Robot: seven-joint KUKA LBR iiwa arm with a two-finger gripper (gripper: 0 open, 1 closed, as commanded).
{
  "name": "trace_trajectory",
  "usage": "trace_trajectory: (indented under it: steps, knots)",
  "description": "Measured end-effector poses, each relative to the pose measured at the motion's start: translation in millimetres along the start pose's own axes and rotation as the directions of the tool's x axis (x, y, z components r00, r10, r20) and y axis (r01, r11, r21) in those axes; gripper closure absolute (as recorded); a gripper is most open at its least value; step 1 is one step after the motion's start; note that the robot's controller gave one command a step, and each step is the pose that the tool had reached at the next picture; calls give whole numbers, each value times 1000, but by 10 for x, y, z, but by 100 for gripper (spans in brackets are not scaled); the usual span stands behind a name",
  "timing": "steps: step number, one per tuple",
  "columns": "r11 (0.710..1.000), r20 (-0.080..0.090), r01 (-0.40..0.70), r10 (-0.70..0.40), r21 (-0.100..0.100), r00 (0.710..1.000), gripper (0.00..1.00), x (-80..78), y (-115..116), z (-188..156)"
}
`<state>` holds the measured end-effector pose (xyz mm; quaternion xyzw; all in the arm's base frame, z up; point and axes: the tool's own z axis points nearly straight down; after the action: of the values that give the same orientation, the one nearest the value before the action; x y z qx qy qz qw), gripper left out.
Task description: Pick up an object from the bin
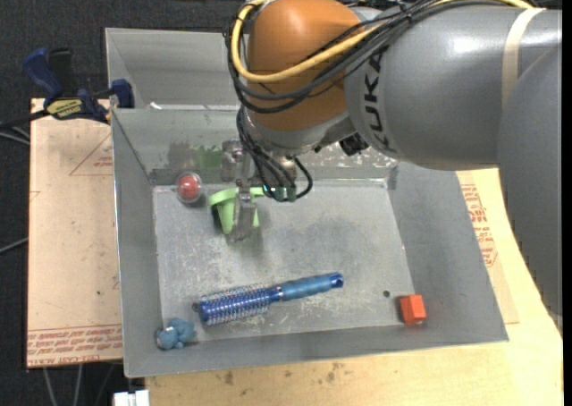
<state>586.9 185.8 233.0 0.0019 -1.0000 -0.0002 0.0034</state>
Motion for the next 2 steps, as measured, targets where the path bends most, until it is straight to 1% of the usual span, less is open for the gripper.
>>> trace_trajectory:
  steps: [1, 2]
  knots:
    - [996, 3, 95, -95, 2, 996, 0, -604, -480, 1673]
    - [995, 12, 100, -100, -2, 995, 0, -554, -296, 1302]
